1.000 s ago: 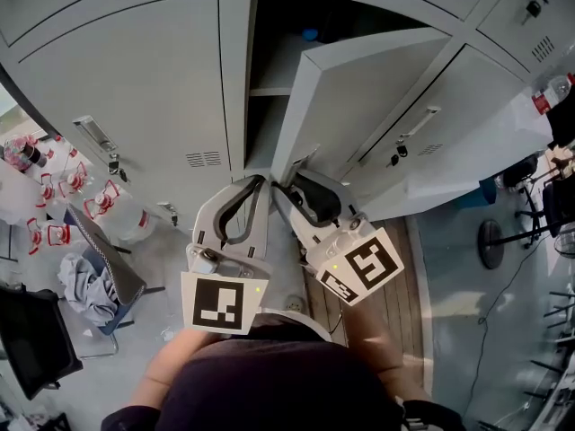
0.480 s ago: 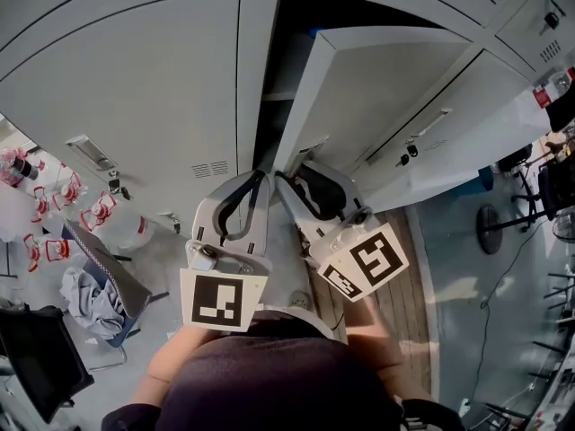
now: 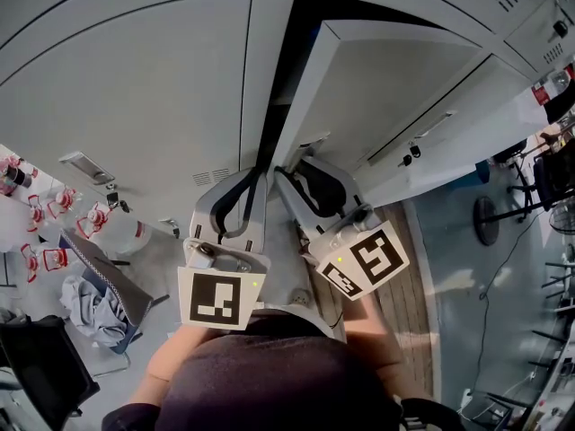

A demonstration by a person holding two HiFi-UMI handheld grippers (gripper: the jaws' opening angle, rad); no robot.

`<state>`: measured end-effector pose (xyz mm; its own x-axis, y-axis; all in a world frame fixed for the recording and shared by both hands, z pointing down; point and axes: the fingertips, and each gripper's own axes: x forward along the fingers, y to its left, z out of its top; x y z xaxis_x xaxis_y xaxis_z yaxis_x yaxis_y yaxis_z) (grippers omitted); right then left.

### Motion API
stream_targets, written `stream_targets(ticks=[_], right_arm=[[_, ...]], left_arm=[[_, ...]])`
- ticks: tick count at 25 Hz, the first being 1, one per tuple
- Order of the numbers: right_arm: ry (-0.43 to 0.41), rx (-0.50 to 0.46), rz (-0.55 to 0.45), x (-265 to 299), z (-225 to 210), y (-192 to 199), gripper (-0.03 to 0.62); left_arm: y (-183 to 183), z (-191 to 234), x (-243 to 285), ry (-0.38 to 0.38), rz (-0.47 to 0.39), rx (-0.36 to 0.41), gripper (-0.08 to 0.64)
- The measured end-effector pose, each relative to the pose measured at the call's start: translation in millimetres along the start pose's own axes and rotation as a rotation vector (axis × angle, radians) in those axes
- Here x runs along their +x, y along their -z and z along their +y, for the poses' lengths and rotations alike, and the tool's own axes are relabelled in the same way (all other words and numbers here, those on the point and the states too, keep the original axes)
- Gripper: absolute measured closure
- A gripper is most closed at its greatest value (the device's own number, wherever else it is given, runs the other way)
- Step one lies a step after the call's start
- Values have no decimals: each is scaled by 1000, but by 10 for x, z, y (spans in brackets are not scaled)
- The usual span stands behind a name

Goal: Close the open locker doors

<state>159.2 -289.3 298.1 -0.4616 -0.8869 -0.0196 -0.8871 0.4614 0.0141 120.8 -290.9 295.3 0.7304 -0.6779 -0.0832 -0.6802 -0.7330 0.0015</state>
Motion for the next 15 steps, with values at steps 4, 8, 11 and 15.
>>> stream_targets(ticks=[4, 8, 11, 15], right_arm=[[11, 0, -2, 54, -23, -2, 495], [20, 0, 0, 114, -48, 3, 497], [26, -1, 0, 163, -67, 2, 498], [31, 0, 3, 224, -102, 3, 502]], left_arm=[[38, 43, 19, 3, 6, -12, 557], [64, 89, 35, 3, 9, -20, 557], [74, 122, 51, 4, 9, -22, 557], [86, 150, 68, 3, 13, -28, 557]])
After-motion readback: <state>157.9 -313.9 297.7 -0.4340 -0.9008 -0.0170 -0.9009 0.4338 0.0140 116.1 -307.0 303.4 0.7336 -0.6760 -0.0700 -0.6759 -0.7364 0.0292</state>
